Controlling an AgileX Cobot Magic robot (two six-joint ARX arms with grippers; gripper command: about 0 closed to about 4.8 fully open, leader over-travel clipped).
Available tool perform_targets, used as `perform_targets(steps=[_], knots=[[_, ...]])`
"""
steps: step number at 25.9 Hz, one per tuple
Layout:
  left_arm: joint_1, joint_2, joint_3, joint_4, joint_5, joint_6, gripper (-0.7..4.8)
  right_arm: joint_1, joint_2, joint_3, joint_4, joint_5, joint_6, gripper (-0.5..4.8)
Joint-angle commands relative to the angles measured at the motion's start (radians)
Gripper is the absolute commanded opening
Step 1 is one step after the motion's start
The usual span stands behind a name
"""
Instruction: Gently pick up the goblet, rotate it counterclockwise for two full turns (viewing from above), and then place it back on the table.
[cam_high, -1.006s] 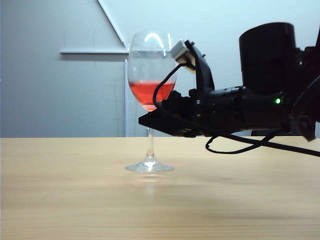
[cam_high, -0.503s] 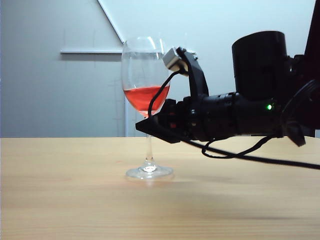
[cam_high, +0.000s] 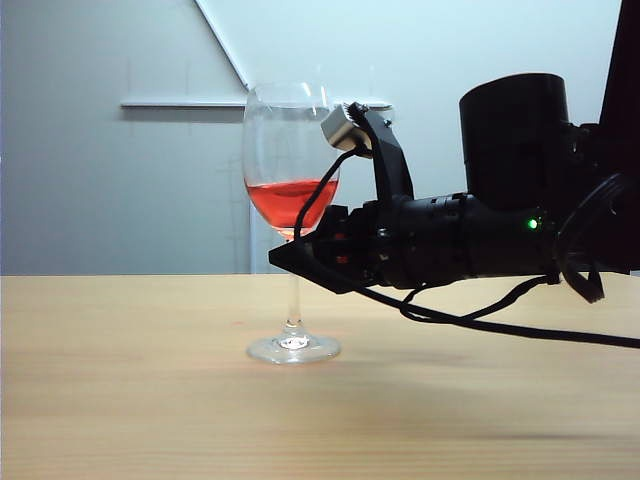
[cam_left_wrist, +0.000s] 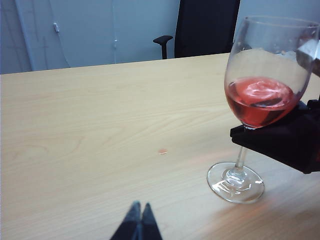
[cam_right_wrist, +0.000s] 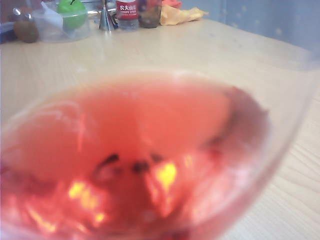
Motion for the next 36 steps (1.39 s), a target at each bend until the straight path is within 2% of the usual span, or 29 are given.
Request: perform_targets(steps=[1, 4, 8, 11, 14, 16, 18, 21, 23, 26, 29, 33, 35, 36], knots=[[0.0, 0.002, 0.002, 0.009, 0.001, 0.006, -0.05, 0.002, -0.006, 0.006, 0.048, 0.001, -0.002, 0.59], [0.0, 0.002, 0.002, 0.009, 0.001, 0.006, -0.05, 0.002, -0.006, 0.004, 0.046, 0.001, -0.002, 1.2], [0.0, 0.002, 0.002, 0.009, 0.001, 0.006, -0.05, 0.002, -0.006, 0.002, 0.046, 0.0, -0.001, 1.31], [0.0, 0.002, 0.002, 0.009, 0.001, 0.006, -0.05, 0.002, -0.006, -0.024, 0.046, 0.006, -0.001, 1.65], [0.0, 0.002, 0.002, 0.009, 0.0, 0.006, -0.04, 0.002, -0.011, -0.066, 0.05, 0.017, -0.001, 2.44], [0.001, 0.002, 0.002, 0.009, 0.001, 0.006, -0.05, 0.001, -0.026, -0.11, 0.071, 0.032, -0.001, 2.46], [0.002, 0.002, 0.002, 0.009, 0.001, 0.006, -0.05, 0.001, -0.051, -0.168, 0.115, 0.073, -0.001, 2.5], [0.049, 0.002, 0.002, 0.009, 0.005, 0.006, -0.05, 0.001, -0.174, -0.305, 0.134, 0.222, -0.005, 3.08], [0.102, 0.002, 0.002, 0.01, 0.005, 0.006, -0.05, 0.001, -0.257, -0.364, 0.134, 0.293, -0.005, 3.11], [0.206, 0.002, 0.002, 0.009, 0.005, 0.006, -0.05, 0.001, -0.376, -0.428, 0.132, 0.346, -0.005, 3.1], [0.309, 0.002, 0.002, 0.01, 0.001, 0.006, -0.05, 0.001, -0.501, -0.478, 0.107, 0.374, -0.005, 2.8], [0.405, 0.002, 0.002, 0.01, 0.001, 0.006, -0.05, 0.001, -0.64, -0.516, 0.01, 0.41, -0.004, 1.65], [0.445, 0.002, 0.002, 0.01, 0.001, 0.006, -0.05, 0.001, -0.71, -0.525, -0.07, 0.441, -0.005, 0.67], [0.476, 0.002, 0.002, 0.009, 0.0, 0.006, -0.05, 0.001, -0.772, -0.526, -0.149, 0.478, -0.004, -0.07]])
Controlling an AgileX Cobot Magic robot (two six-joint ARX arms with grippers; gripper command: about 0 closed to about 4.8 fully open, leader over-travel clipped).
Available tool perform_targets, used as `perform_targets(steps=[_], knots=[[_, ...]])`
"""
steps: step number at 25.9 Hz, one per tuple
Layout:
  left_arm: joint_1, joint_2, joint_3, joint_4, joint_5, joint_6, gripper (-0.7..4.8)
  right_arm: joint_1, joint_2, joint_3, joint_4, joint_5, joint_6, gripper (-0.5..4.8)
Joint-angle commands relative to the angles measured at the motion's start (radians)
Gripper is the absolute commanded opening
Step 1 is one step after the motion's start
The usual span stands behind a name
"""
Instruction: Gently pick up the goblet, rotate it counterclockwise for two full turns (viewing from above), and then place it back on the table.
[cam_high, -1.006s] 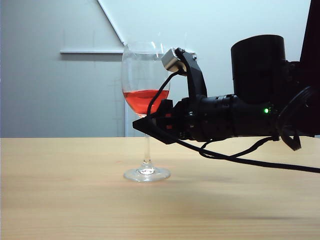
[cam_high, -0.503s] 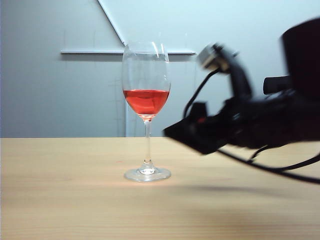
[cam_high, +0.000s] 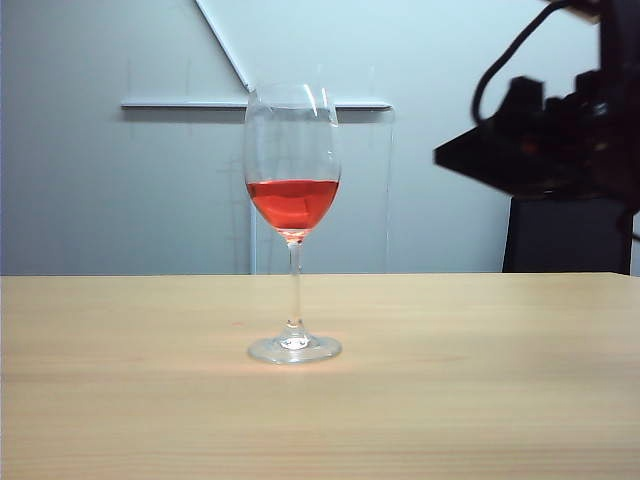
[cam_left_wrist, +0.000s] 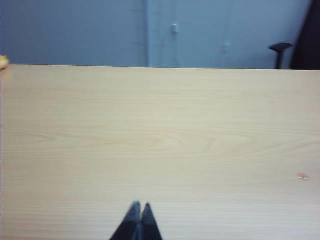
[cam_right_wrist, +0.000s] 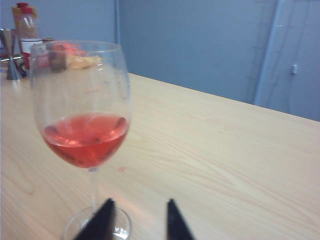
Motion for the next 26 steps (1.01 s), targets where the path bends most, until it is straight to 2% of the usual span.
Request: perform_targets(steps=[1, 6, 26], knots=[[0.069, 0.002, 0.002, 0.008, 0.004, 0.006, -0.05, 0.002, -0.134, 0.001, -0.181, 0.095, -0.003, -0.06], [0.089, 0.002, 0.002, 0.008, 0.004, 0.006, -0.05, 0.002, -0.214, 0.0, -0.226, 0.11, -0.003, -0.06], [0.09, 0.002, 0.002, 0.007, 0.004, 0.006, -0.05, 0.002, -0.214, -0.001, -0.236, 0.11, -0.002, -0.05]])
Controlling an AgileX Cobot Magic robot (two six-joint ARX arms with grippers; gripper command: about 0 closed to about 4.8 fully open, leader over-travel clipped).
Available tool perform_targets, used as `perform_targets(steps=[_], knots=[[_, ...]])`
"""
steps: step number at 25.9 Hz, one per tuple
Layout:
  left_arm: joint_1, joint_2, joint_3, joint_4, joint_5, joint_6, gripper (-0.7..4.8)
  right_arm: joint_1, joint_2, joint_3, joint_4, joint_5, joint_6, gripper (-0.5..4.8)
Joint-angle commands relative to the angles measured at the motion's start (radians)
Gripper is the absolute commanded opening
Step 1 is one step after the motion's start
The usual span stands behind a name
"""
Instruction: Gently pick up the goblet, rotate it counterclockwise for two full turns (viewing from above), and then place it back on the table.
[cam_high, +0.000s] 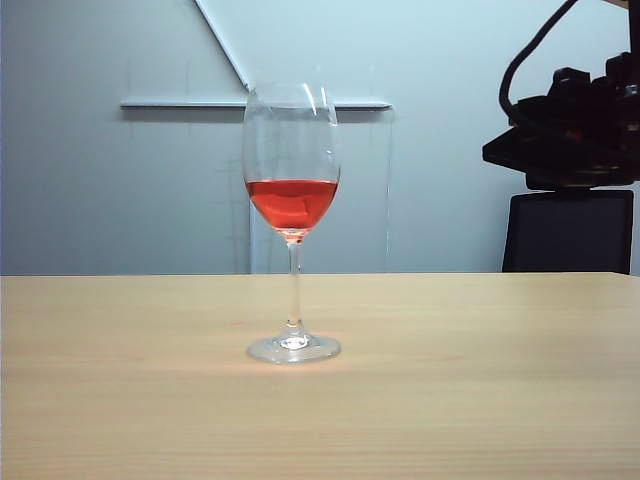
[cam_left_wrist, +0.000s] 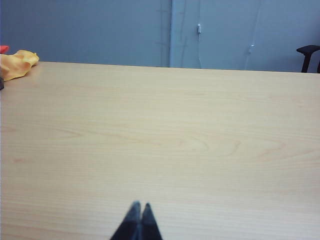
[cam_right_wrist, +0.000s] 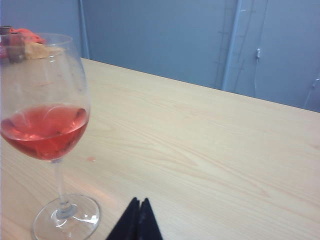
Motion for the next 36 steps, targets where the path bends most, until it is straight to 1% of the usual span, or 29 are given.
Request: perform_targets(steps=[1, 4, 6, 7, 8, 15, 18, 22, 24, 26, 27, 29, 34, 36], knots=[[0.002, 0.002, 0.002, 0.008, 0.001, 0.006, -0.05, 0.002, -0.002, 0.003, 0.016, 0.0, 0.001, -0.06], [0.002, 0.002, 0.002, 0.008, 0.001, 0.006, -0.05, 0.002, -0.033, 0.002, 0.013, 0.003, 0.001, -0.06], [0.002, 0.002, 0.002, 0.008, 0.0, 0.006, -0.05, 0.002, -0.076, 0.002, -0.016, 0.001, 0.001, -0.06], [0.002, 0.002, 0.002, 0.008, 0.001, 0.006, -0.04, -0.004, -0.146, 0.001, -0.053, 0.033, -0.003, -0.06], [0.002, 0.002, 0.002, 0.008, 0.0, 0.006, -0.05, -0.014, -0.188, 0.001, -0.079, 0.042, -0.003, -0.06], [0.002, 0.002, 0.002, 0.008, 0.001, 0.006, -0.05, -0.158, -0.577, 0.001, -0.418, 0.035, -0.002, -0.06], [0.002, 0.002, 0.002, 0.008, 0.001, 0.006, -0.05, -0.215, -0.694, 0.0, -0.564, 0.038, -0.002, -0.06], [0.002, 0.002, 0.002, 0.008, 0.001, 0.006, -0.05, -0.321, -0.82, -0.007, -0.748, 0.019, -0.001, -0.06], [0.002, 0.002, 0.002, 0.008, 0.001, 0.006, -0.05, -0.353, -0.864, -0.022, -0.776, 0.011, -0.001, -0.06], [0.002, 0.002, 0.002, 0.008, 0.001, 0.006, -0.05, -0.366, -0.919, -0.074, -0.745, 0.022, 0.004, -0.06], [0.002, 0.002, 0.002, 0.008, 0.001, 0.006, -0.05, -0.381, -0.95, -0.087, -0.78, 0.034, 0.009, -0.06], [0.002, 0.002, 0.002, 0.008, 0.001, 0.006, -0.05, -0.406, -0.978, -0.087, -0.829, 0.028, 0.021, -0.06], [0.002, 0.002, 0.002, 0.007, 0.001, 0.006, -0.05, -0.444, -1.044, -0.087, -0.881, 0.025, 0.032, -0.06], [0.002, 0.002, 0.002, 0.007, 0.001, 0.006, -0.05, -0.465, -1.076, -0.087, -0.901, -0.005, 0.032, -0.06]])
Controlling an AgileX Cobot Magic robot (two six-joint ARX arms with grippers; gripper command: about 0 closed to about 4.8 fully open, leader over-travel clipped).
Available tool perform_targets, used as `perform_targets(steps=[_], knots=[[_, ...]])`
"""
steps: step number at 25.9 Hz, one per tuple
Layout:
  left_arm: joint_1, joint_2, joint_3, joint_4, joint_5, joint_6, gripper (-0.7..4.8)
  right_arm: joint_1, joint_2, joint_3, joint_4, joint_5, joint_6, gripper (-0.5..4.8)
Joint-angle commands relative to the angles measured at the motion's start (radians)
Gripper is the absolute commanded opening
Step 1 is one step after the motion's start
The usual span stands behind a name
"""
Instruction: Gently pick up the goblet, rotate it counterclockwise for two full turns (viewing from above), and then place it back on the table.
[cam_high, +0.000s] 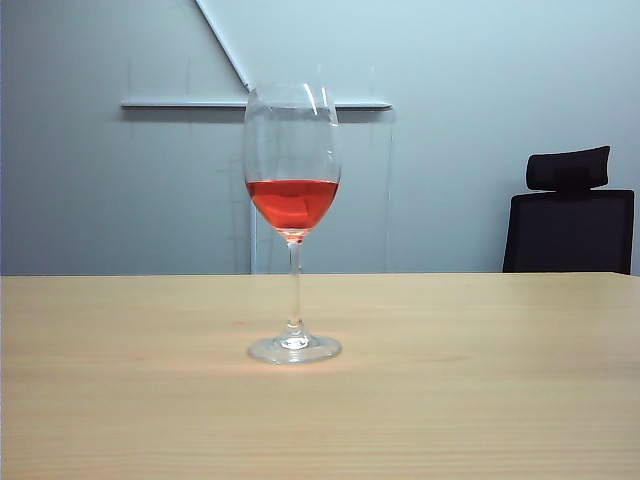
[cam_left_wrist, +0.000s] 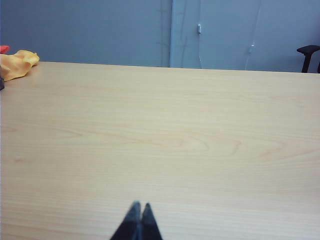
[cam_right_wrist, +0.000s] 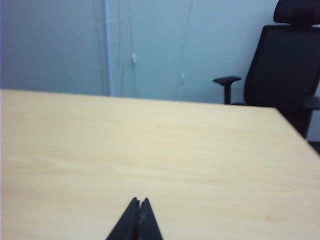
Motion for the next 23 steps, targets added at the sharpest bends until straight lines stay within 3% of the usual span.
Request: perform_targets(steps=[1, 5, 13, 23], knots=[[0.002, 0.002, 0.002, 0.008, 0.001, 0.006, -0.05, -0.039, -0.031, -0.004, -0.005, -0.048, 0.005, -0.06], [0.002, 0.002, 0.002, 0.005, 0.0, 0.006, -0.05, -0.108, -0.029, -0.004, -0.009, -0.155, 0.018, -0.06], [0.002, 0.002, 0.002, 0.005, 0.0, 0.006, -0.05, -0.111, -0.029, -0.004, -0.009, -0.073, 0.038, -0.06], [0.002, 0.002, 0.002, 0.003, 0.001, 0.006, -0.05, -0.112, -0.029, -0.004, -0.009, -0.076, 0.037, -0.06]])
